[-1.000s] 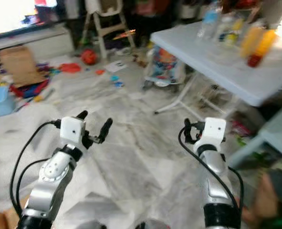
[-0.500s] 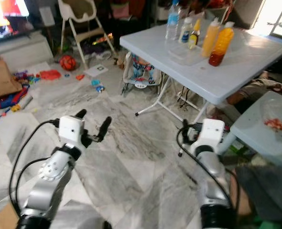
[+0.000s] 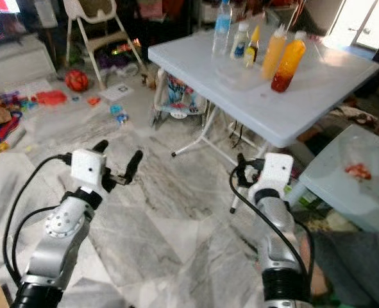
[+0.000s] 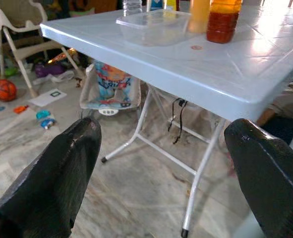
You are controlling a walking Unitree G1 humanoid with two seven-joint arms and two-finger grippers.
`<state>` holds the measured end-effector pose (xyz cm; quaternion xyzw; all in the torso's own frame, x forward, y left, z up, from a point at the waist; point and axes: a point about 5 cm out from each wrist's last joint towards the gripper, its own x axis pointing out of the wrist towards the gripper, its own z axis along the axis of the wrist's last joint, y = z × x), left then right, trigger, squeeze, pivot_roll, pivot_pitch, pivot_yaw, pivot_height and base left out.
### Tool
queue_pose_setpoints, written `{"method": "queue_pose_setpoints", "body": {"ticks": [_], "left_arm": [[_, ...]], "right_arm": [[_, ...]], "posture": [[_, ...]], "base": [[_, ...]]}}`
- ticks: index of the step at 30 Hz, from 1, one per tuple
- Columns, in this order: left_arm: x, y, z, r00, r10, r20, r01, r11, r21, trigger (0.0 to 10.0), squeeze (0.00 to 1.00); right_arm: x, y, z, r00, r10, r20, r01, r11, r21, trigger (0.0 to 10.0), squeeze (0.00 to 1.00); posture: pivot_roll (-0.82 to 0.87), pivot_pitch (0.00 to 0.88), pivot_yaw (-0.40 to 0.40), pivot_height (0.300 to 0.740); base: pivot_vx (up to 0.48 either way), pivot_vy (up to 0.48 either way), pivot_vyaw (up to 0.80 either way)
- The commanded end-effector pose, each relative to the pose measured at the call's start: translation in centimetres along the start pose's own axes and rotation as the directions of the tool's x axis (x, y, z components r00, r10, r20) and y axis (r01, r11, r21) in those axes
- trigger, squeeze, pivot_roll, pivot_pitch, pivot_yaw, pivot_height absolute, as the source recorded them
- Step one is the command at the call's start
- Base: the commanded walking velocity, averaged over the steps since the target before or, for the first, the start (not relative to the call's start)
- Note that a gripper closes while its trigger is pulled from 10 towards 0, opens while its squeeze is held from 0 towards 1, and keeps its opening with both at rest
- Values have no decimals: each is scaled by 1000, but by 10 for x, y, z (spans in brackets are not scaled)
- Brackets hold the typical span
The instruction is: Restocking fridge
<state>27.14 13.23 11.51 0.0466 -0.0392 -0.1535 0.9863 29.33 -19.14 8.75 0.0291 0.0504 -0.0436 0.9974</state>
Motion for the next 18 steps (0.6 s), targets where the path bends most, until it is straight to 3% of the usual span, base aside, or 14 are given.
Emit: {"method": "queue_pose_setpoints", "body": {"ticks": [1,8,12,18], "left_arm": [[3,-10,5,999,-35,20,35,999,-3,10000,0],[6,-10,5,999,-37,8,38,999,-20,10000,0],[6,-12,3,999,-47,0,47,999,-26,10000,0],[5,-12,3,999,-44,-3,43,999,-31,10000,0]], "right_arm": [[-1,-10,4,999,-29,19,30,1000,-8,10000,0],[0,-7,6,999,-30,26,30,1000,-10,10000,0],[0,-6,6,999,-32,25,32,999,-6,10000,0],[1,-6,8,999,-36,30,36,999,4,10000,0]], "posture": [[11,0,-18,740],[4,0,-11,740],[7,0,-9,740],[9,0,-9,740]], "base": [[480,0,0],[480,0,0],[467,0,-622],[448,0,0]]}}
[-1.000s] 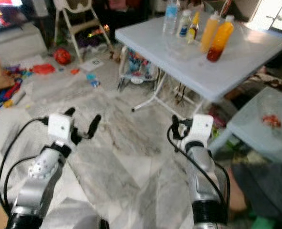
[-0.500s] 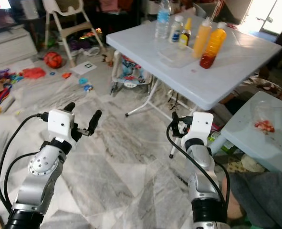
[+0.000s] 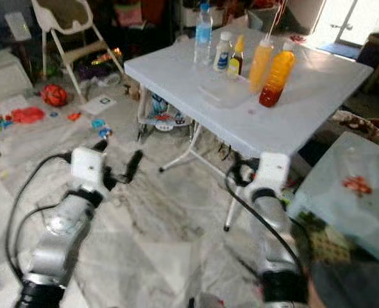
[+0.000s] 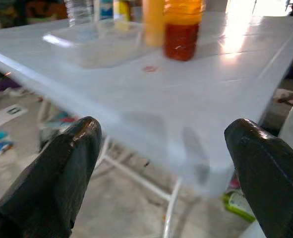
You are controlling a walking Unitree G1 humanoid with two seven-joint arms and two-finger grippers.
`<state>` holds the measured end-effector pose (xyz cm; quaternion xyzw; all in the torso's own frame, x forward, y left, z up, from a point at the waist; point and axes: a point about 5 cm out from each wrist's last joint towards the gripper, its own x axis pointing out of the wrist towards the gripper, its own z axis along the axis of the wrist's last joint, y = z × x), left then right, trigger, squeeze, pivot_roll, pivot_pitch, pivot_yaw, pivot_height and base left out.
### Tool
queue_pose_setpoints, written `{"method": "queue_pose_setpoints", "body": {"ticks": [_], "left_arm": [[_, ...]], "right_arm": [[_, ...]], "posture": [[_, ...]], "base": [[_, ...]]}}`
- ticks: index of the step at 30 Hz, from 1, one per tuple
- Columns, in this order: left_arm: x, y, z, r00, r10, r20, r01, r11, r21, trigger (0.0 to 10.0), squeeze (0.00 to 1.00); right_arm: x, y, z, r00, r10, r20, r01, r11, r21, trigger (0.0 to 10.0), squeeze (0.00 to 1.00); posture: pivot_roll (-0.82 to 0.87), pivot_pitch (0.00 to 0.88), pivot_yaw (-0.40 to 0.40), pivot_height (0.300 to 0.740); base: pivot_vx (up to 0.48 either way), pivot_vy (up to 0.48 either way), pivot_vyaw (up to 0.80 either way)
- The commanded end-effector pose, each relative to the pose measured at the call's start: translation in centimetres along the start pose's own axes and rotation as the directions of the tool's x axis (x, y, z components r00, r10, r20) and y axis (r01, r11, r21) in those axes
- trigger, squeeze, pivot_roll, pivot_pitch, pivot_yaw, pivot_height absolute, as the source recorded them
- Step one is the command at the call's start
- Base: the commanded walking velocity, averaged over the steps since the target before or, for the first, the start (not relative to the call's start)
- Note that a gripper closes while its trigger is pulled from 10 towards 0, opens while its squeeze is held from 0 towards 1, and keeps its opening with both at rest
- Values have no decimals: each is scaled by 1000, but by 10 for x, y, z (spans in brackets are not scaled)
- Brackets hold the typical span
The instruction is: Restocking fridge
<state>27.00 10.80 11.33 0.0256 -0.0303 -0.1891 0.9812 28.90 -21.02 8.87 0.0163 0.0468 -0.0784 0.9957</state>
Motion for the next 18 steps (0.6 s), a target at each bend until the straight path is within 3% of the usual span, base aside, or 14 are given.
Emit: {"method": "queue_pose_setpoints", "body": {"ticks": [1,5,8,13,18], "left_arm": [[-2,11,3,1000,26,3,-27,1000,15,10000,0],[-2,11,3,1000,26,2,-26,1000,9,10000,0],[-2,11,3,1000,28,0,-28,1000,1,10000,0],[-2,11,3,999,34,-4,-34,999,-5,10000,0],[-2,11,3,999,34,0,-34,999,-7,10000,0]], "right_arm": [[5,14,9,999,32,24,-33,999,32,10000,0],[9,15,15,999,29,38,-31,998,60,10000,0],[13,16,21,999,27,45,-31,996,83,10000,0],[14,16,25,997,34,67,-36,999,32,10000,0],[13,14,23,999,16,49,-18,999,34,10000,0]], "posture": [[11,0,-9,740],[11,0,-8,740],[12,0,-9,740],[12,0,-11,740],[9,0,-9,740]], "base": [[439,0,0],[430,0,0],[389,281,0],[339,338,0],[307,368,0]]}}
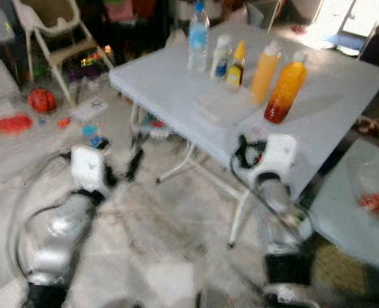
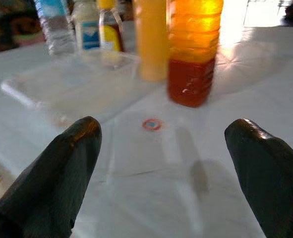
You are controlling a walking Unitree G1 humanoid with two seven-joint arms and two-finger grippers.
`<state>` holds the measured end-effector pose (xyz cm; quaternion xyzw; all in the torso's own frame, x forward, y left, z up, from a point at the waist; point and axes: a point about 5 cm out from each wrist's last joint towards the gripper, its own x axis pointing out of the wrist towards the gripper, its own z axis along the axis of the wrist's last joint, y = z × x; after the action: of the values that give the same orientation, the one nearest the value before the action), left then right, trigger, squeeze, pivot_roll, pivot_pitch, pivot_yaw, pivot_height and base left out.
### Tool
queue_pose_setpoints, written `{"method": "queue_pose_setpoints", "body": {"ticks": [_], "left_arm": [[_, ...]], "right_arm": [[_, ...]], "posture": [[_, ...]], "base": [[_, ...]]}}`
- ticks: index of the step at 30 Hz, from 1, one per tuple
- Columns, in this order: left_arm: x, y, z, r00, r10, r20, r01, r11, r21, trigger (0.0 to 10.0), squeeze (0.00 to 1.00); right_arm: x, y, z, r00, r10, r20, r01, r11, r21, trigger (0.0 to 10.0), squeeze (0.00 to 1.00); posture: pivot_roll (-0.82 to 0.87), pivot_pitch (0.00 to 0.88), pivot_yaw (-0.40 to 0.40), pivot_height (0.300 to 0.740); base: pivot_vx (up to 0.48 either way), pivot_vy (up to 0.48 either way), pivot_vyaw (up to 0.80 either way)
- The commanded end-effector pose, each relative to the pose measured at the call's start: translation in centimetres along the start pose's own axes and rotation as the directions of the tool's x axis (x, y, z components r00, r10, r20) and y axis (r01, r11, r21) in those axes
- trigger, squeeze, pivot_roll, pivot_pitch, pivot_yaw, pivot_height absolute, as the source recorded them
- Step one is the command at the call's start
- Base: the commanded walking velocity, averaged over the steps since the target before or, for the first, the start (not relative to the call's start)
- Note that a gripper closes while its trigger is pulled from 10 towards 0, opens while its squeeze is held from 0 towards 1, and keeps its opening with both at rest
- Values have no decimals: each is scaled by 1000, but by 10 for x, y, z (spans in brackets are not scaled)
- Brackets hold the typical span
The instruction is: Restocking fridge
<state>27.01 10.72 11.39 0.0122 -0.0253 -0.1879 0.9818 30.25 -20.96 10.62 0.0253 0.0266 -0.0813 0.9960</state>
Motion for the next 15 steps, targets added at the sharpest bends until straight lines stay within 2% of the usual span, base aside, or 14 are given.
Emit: {"method": "queue_pose_setpoints", "body": {"ticks": [1,3,6,7,9,12,14,15], "left_arm": [[-3,11,3,1000,31,5,-31,999,21,10000,0],[-2,11,4,999,34,10,-34,999,21,10000,0],[-2,12,4,999,38,12,-38,999,21,10000,0],[-1,12,4,999,39,13,-40,999,21,10000,0],[-1,12,4,999,39,14,-40,999,23,10000,0],[0,12,5,999,37,21,-38,999,29,10000,0],[0,11,7,999,29,34,-30,999,42,10000,0],[0,11,7,999,29,34,-30,999,42,10000,0]], "right_arm": [[2,11,4,1000,21,10,-21,1000,13,10000,0],[1,8,1,1000,-9,-10,8,999,-44,10000,0],[1,10,2,1000,-9,-6,9,999,-48,10000,0],[2,14,2,1000,11,2,-11,996,-86,10000,0],[2,15,2,1000,11,10,-10,994,-106,10000,0],[2,19,3,999,5,38,-1,996,-89,10000,0],[0,24,2,998,61,19,-61,998,-13,10000,0],[0,24,2,998,61,19,-61,998,-13,10000,0]], "posture": [[9,0,-9,740],[8,0,-6,740],[6,0,-5,740],[6,0,-5,740],[5,0,-4,740],[7,0,-4,740],[9,0,-4,740],[9,0,-4,740]], "base": [[300,375,0],[296,377,0],[284,389,0],[259,405,0],[251,411,0],[245,412,0],[249,411,0],[255,409,0]]}}
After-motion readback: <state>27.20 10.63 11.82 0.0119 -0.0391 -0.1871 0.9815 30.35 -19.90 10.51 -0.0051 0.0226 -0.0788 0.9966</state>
